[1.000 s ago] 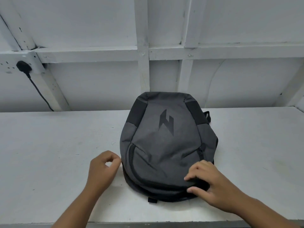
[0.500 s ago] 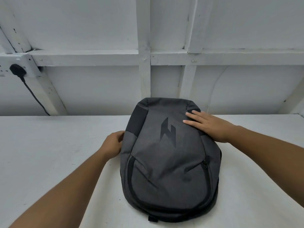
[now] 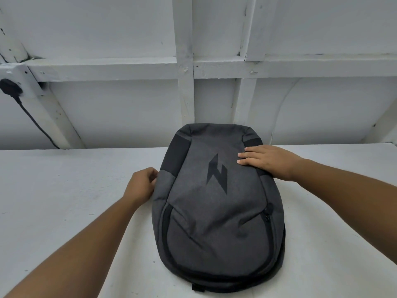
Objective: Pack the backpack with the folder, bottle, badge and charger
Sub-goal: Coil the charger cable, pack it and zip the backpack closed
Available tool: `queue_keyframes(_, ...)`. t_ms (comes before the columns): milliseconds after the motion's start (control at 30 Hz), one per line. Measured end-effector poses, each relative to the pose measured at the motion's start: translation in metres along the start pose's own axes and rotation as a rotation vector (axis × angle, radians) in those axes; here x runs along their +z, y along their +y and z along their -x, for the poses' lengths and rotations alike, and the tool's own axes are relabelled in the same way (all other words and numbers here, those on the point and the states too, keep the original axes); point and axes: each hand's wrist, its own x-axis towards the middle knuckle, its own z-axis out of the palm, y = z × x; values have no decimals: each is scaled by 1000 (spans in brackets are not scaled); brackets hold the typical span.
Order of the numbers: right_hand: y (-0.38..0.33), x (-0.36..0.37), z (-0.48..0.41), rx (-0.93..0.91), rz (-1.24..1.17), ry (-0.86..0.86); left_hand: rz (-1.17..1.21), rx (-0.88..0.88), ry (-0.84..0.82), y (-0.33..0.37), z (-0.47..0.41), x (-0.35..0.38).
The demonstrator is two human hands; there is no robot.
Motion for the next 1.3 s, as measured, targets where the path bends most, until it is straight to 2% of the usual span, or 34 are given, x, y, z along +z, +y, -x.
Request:
queue_keyframes(400, -36, -14, 14, 129, 29, 26, -132, 79, -9, -12, 15, -9)
queue_keyframes(700, -92, -37, 16, 264, 302, -213, -154, 56, -5, -31, 44, -26)
queue_keyframes(867, -118, -51, 20, 360, 383, -319, -166, 47, 73, -42, 61, -37)
queue_keyframes(1300, -159, -63, 17, 509, 214, -267, -241, 51, 154, -51, 85, -55)
